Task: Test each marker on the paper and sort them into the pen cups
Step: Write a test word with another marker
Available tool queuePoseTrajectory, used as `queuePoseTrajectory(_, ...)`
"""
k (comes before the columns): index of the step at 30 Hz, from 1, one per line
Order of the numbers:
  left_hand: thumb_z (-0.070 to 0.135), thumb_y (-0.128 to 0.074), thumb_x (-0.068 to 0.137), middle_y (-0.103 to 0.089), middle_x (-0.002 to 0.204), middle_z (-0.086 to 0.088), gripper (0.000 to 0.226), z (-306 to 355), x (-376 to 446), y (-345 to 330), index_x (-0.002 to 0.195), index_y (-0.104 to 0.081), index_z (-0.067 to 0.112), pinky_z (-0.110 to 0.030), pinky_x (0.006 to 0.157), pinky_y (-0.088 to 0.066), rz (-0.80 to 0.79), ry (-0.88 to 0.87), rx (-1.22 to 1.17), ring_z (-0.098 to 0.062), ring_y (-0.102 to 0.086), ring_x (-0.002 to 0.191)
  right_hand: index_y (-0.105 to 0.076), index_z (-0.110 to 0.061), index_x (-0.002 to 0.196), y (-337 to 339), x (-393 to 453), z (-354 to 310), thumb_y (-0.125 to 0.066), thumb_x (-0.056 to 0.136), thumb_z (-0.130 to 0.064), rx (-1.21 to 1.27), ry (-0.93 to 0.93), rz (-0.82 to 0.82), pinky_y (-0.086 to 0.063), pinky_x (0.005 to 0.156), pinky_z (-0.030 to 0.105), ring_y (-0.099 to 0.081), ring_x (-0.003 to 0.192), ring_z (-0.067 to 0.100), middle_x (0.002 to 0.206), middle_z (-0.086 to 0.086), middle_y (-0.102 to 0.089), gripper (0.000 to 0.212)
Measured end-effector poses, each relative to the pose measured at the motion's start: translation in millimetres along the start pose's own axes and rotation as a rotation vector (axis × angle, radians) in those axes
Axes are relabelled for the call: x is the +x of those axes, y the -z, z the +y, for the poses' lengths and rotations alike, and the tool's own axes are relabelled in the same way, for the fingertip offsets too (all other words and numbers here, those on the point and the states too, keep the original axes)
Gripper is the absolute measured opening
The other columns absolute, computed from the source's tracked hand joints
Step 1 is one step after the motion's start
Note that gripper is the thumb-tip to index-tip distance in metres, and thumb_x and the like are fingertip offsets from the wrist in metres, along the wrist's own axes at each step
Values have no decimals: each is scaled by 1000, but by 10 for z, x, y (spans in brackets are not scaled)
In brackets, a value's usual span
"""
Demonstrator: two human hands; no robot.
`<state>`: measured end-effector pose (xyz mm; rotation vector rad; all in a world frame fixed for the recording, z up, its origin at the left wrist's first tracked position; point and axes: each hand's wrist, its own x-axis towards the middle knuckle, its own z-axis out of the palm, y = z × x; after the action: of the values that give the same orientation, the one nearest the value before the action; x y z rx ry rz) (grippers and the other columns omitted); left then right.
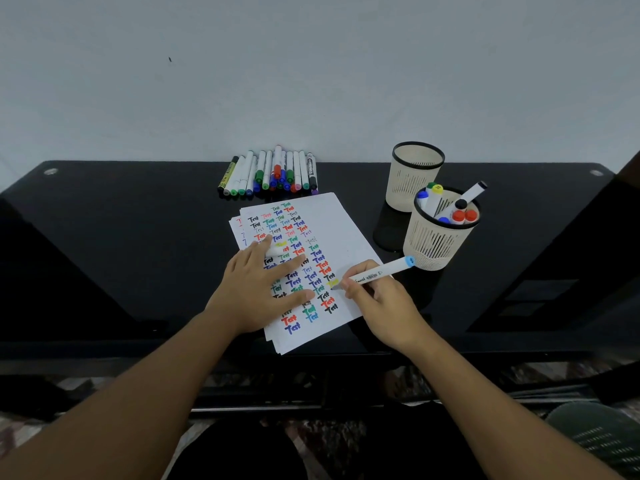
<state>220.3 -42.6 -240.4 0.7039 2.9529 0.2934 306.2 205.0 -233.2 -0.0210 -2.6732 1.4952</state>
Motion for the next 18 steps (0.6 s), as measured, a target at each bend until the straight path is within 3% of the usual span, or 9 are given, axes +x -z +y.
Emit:
queuePoseTrajectory(7,101,-18,74,8,170,4,81,-4,2,7,148,-11,69,-50,126,-1,-18,6,0,-24,6,156,-61,-34,106,-6,-13,-8,-57,105,-38,-18,5,36,-59,83,43,-67,94,12,99,-12,-68,6)
queuePoseTrajectory(18,101,-18,73,7,170,2,81,-10,7,-8,147,-12,70,-51,126,-2,-6,2,-3,-24,4,156,-59,-32,104,30,-31,-53,-55,106,-42,-39,-24,2,-58,79,43,-67,88,14,93,-9,-69,11)
